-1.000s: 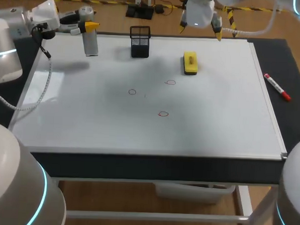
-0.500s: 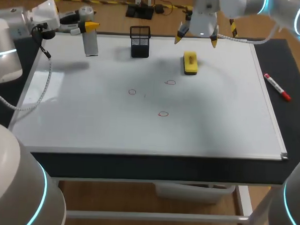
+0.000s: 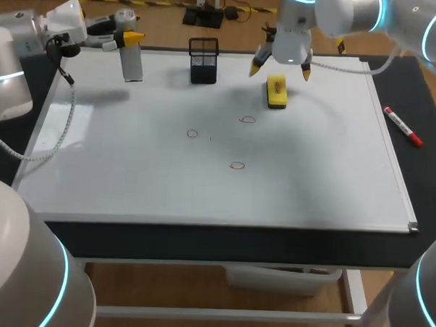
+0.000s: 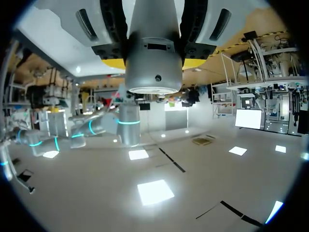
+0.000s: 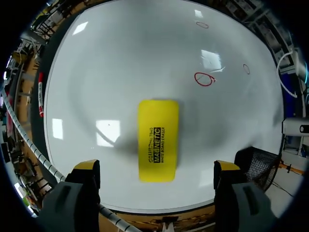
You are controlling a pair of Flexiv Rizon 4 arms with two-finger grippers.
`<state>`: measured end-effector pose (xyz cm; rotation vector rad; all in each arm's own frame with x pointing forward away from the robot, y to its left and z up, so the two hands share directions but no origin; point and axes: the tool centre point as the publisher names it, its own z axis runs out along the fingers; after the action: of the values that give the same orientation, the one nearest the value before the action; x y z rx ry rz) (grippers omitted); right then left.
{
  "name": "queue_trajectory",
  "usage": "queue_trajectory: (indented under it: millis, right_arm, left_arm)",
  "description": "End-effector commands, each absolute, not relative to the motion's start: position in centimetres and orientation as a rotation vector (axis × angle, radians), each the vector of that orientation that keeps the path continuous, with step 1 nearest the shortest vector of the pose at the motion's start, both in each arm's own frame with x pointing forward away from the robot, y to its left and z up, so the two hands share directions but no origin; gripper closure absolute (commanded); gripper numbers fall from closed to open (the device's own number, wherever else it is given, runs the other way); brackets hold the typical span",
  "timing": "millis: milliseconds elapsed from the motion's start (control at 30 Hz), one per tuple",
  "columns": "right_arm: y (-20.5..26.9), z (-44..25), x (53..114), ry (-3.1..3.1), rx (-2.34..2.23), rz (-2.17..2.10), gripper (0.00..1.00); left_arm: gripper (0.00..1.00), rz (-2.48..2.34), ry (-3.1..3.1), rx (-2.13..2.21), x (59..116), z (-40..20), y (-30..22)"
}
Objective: Pick up the inspection probe, press it on each red-marked spot on the whiteboard one by one, put down the probe, pick up the eraser, and wipe off all the red marks.
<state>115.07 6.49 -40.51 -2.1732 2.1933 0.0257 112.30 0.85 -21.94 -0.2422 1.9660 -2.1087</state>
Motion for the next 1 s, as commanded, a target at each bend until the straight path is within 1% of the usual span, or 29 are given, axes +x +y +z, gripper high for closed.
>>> queue_trajectory:
  millis: [33,933,967,1000]
  right_arm:
    - [6.7,-41.0,115.0,2.189,-2.194,0.018,0.00]
    - [6.4,-42.6,113.3,2.222,-2.231,0.025,0.00]
    - [6.3,-42.7,113.2,2.227,-2.231,0.023,0.08]
    - [6.3,-42.7,113.2,2.230,-2.231,0.023,0.35]
  left_arm:
    - [1.00,-2.105,1.963,-0.243,112.2,-21.8,0.8]
    - [1.00,-2.105,1.963,-0.243,112.2,-21.8,0.8]
    - [1.00,-2.105,1.963,-0.243,112.2,-21.8,0.8]
    - [1.00,-2.105,1.963,-0.243,112.2,-21.8,0.8]
